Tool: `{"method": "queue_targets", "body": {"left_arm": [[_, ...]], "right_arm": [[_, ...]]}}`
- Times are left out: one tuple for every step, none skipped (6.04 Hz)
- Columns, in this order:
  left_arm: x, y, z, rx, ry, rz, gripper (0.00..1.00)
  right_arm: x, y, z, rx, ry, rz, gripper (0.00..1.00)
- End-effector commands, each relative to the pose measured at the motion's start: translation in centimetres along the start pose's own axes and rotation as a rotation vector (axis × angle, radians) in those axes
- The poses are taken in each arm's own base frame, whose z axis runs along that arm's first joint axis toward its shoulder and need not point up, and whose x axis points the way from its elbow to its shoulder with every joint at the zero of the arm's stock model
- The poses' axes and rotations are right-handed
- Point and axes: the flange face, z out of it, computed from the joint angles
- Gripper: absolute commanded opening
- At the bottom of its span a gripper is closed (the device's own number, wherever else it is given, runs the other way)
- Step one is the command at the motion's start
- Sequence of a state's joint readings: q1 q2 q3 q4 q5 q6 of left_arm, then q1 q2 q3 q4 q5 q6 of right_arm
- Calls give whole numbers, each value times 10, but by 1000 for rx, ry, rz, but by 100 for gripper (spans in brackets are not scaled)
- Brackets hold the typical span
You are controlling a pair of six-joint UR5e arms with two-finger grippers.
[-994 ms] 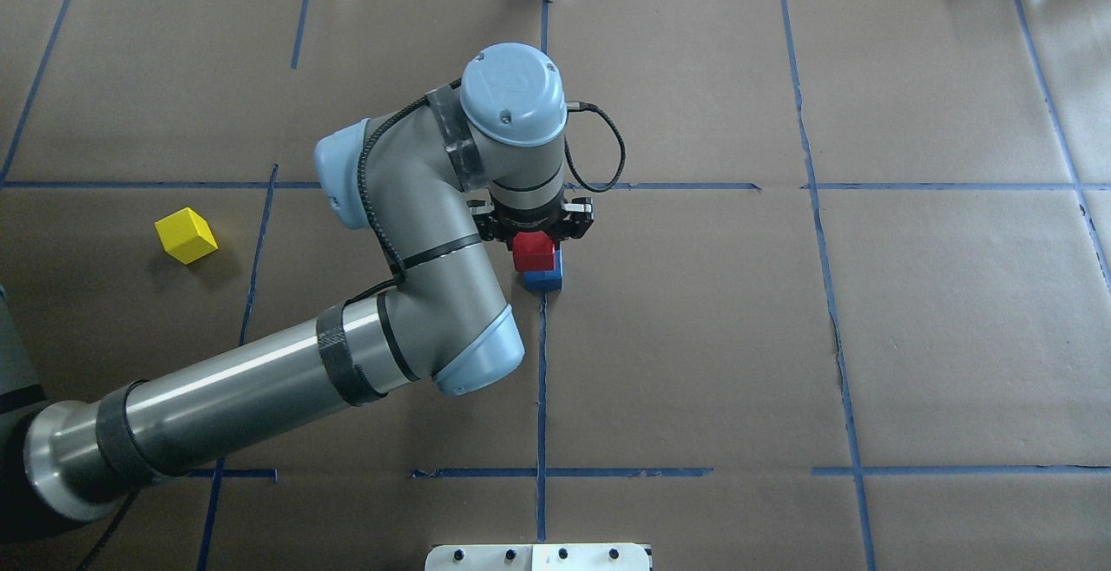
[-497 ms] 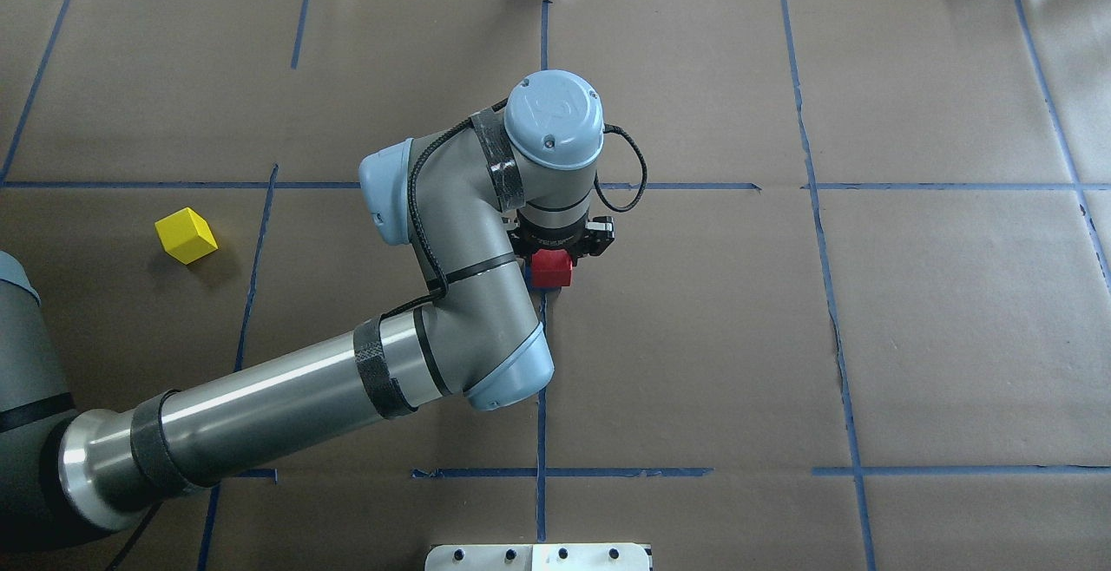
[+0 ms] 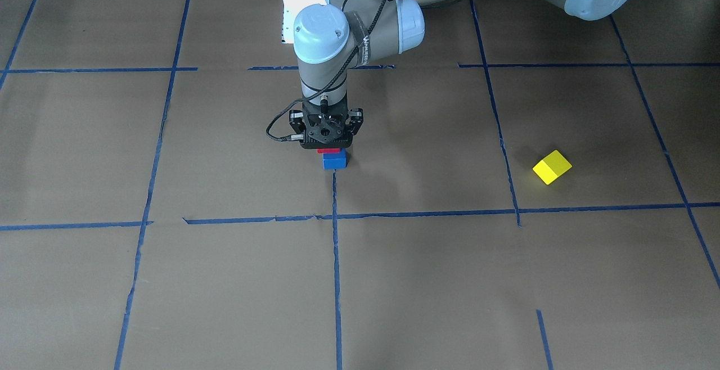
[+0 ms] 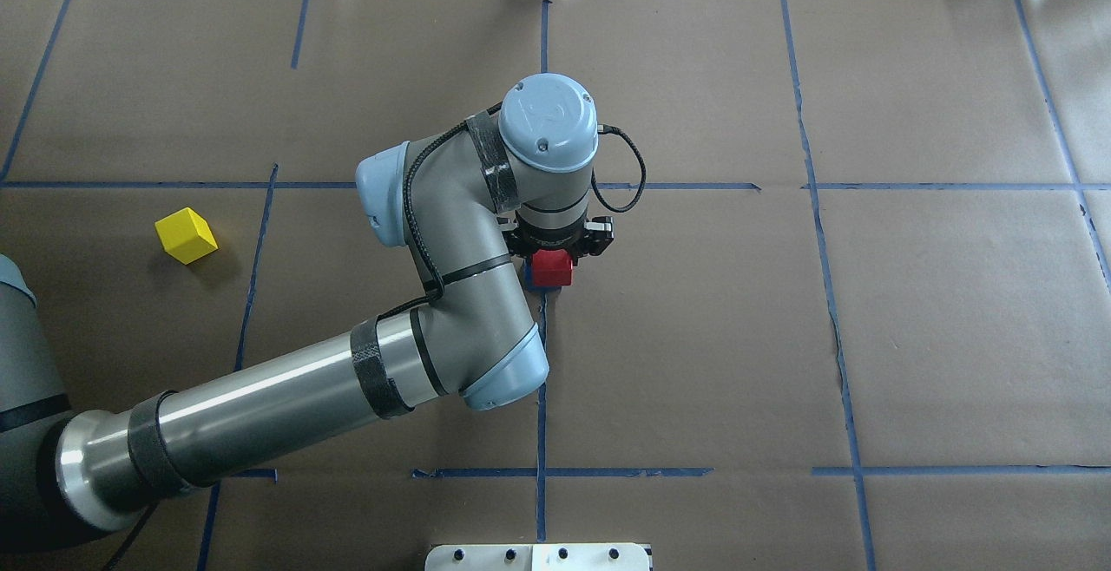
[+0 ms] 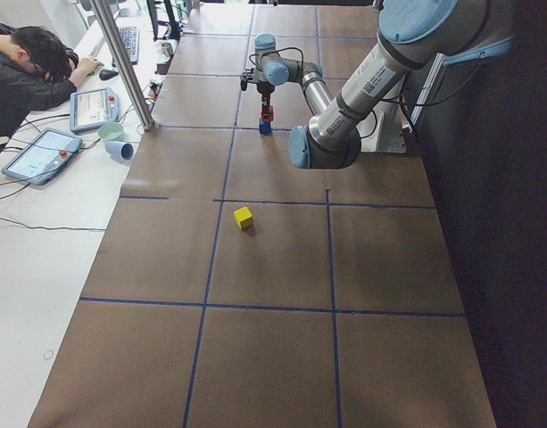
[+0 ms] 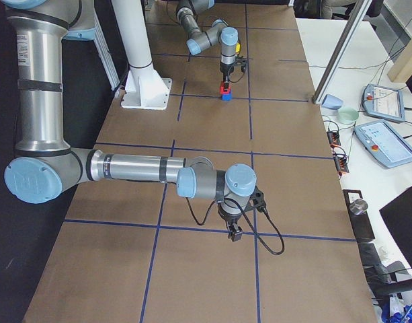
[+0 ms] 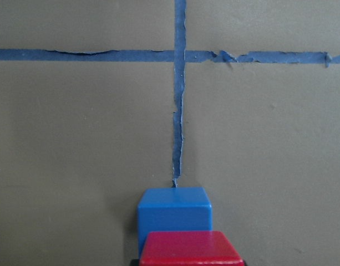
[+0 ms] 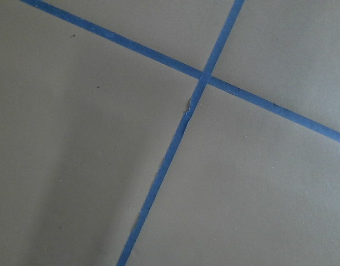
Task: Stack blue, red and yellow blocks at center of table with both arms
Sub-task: 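Lower the red cube onto the blue cube and open the left gripper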
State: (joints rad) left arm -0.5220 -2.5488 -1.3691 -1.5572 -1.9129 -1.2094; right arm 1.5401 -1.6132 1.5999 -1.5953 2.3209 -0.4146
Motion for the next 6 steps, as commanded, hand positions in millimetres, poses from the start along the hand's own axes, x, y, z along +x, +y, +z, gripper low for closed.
{"method": "queue_targets", "body": {"left_arm": [[-4,-2,3,5,5,-2,6],[-6,-3,4,7,3,-2,6],[-8,-5,5,19,-5,-3,6],[-10,-5,8,19,-10,-5,9],[-11,-6,7,24,-9,-4,27],[-10,-6,7,28,1,5,68]], "right_arm": [[0,-1,0,1,0,0,100],[0,-1,-1,2,1,-1,100],[0,-1,-1,2,1,-1,100],[0,-1,-1,2,1,-1,100],[0,-1,-1,2,1,-1,100],[0,-1,-1,2,1,-1,100]]}}
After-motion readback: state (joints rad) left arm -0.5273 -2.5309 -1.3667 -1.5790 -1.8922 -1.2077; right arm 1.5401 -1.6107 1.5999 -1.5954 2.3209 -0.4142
